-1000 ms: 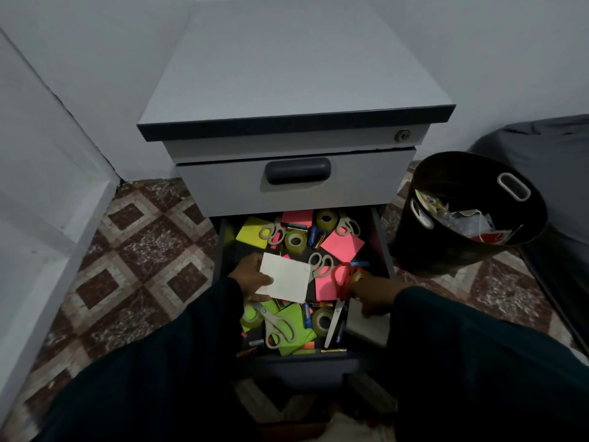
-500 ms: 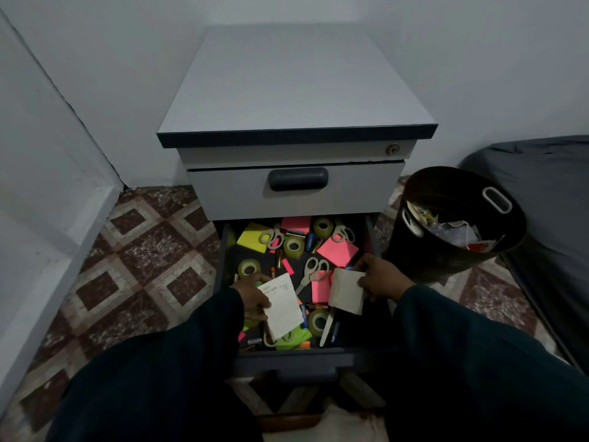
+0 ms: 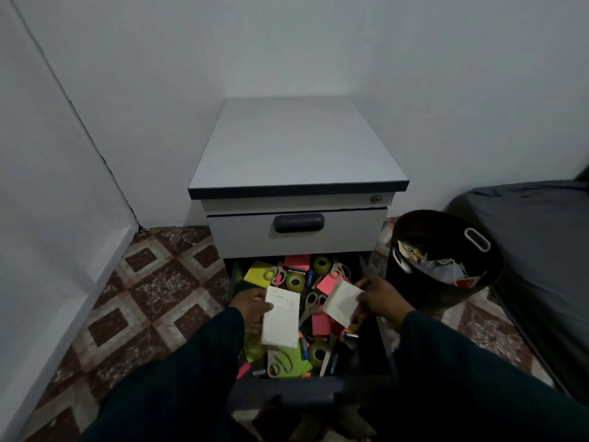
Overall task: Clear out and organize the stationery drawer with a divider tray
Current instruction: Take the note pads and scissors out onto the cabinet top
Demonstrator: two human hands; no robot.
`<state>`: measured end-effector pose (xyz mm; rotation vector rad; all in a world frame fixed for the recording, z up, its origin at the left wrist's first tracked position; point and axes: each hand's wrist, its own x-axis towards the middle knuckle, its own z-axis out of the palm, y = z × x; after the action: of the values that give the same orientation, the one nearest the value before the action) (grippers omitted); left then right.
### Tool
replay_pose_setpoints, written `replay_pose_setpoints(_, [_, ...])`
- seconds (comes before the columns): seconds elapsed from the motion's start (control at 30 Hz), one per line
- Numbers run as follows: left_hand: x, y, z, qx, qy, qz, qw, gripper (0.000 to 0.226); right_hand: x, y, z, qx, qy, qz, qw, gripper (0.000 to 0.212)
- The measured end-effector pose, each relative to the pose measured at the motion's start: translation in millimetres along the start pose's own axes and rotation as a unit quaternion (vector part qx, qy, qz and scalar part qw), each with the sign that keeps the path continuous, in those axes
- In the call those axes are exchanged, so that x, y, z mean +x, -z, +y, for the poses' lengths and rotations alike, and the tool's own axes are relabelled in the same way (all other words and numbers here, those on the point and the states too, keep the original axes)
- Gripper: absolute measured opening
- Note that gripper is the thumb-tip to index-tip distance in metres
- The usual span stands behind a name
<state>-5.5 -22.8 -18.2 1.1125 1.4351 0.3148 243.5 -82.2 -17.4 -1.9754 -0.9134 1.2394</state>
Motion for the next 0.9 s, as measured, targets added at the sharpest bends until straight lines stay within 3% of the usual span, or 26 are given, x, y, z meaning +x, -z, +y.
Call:
replay_pose_setpoints(0.2, [-33.5,16.0,52.4,-0.058,-0.047,-0.013,0.997,0.018,-25.8,22.3,-56.8,0.015,0.053,0.016,0.998,0.017])
replay_pose_setpoints(0.47, [-72.0,29.7,112.7,-0.052,-0.081,-0.011,0.995,0.028,-51.2,40.9,-127.1,0.049,0.106,-0.002,0.993,0.016])
replay_pose_setpoints(0.9, [-80.9,50.9,194.8,-0.058,-0.145,-0.023,0.987,0.033,-46.1,64.2,-190.2,0.129,0.142,0.008,0.981,0.015])
